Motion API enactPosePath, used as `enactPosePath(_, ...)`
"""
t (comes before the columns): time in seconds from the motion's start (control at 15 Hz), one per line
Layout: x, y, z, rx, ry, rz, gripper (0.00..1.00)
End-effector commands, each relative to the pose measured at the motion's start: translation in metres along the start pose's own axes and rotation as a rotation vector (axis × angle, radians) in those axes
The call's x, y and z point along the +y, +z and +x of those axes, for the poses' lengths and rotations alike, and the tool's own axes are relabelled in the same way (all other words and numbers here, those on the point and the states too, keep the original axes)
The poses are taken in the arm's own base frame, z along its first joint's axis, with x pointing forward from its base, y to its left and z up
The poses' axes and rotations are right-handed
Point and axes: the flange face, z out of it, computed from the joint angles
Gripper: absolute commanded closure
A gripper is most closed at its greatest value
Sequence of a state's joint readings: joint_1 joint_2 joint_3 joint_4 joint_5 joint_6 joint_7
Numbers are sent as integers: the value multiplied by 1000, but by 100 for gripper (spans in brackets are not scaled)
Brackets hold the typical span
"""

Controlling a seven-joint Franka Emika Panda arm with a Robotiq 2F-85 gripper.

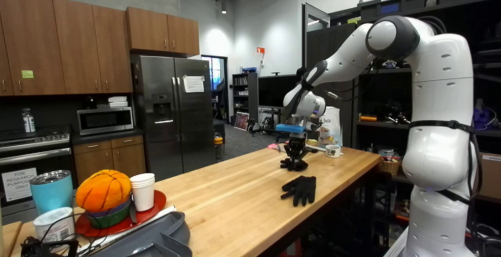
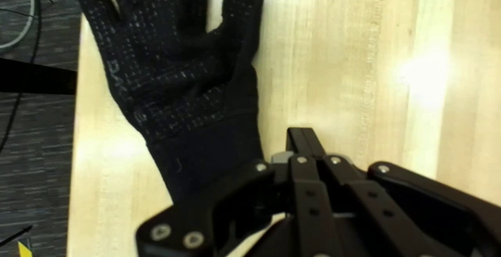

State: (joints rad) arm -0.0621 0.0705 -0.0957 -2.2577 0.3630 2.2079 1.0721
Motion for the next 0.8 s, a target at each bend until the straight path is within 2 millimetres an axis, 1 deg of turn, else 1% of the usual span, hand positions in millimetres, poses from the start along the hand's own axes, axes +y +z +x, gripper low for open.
enactPosePath(0.0,5,-15,-15,131,-37,148,100)
enactPosePath(0.13,3,-17,-19,177,-41,196,100)
enactPosePath(0.2,2,-17,-21,178,-47,198,74)
enactPosePath(0.27,2,-16,-23,165,-57,191,73)
enactPosePath(0.33,-5,-10,-18,160,-56,172,93)
enactPosePath(0.47,-4,-10,-20,160,-60,172,82)
enactPosePath(0.53,-4,-10,-20,160,-61,172,74)
enactPosePath(0.73,-4,-11,-21,160,-61,174,73)
